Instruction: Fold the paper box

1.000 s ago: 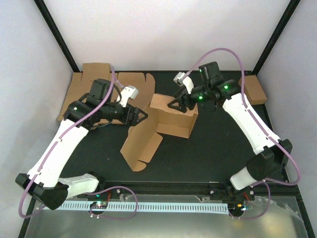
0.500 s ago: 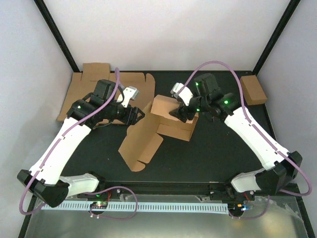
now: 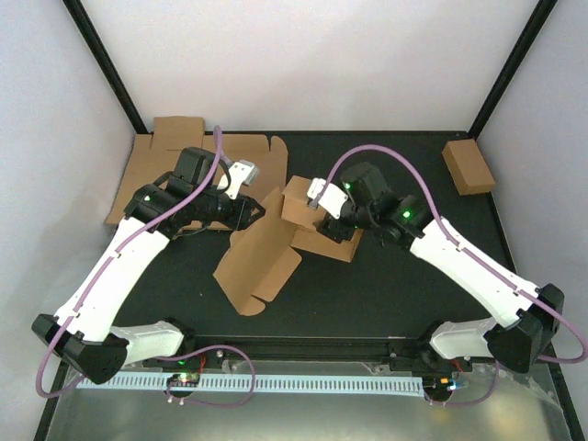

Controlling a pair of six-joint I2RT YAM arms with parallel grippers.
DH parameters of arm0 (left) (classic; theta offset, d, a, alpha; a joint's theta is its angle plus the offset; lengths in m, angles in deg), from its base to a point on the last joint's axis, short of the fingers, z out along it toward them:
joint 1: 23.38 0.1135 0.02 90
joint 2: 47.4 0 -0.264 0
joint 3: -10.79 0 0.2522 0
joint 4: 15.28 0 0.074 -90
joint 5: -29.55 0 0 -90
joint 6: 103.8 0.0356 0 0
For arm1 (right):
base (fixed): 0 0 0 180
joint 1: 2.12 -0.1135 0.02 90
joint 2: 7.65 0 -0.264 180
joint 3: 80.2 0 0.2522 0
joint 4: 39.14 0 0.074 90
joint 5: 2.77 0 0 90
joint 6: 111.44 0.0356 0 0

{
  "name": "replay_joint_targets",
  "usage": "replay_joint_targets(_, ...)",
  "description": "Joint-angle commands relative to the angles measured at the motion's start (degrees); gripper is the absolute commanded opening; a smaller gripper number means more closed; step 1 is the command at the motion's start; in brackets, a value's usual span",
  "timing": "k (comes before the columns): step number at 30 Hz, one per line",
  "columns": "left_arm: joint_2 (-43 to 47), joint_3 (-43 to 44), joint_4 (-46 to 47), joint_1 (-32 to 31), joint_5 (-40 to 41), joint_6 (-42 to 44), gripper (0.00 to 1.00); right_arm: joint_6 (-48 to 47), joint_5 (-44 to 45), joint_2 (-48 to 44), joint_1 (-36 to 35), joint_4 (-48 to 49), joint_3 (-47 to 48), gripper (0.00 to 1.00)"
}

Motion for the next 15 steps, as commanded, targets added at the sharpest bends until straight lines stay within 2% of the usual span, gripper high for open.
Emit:
replay_joint_targets(1,-0.5,0.1,0.7,-0.2,-1.5,-0.1,0.32,-1.6,10.0,-1.7,-2.5,3.5,-4.3,0.80)
replay_joint_targets(15,-1.3,0.3,1.5,-0.5,-4.5,0.1,0.20,-9.7,29.5,-4.6,-8.9,15.8,-11.4,0.78)
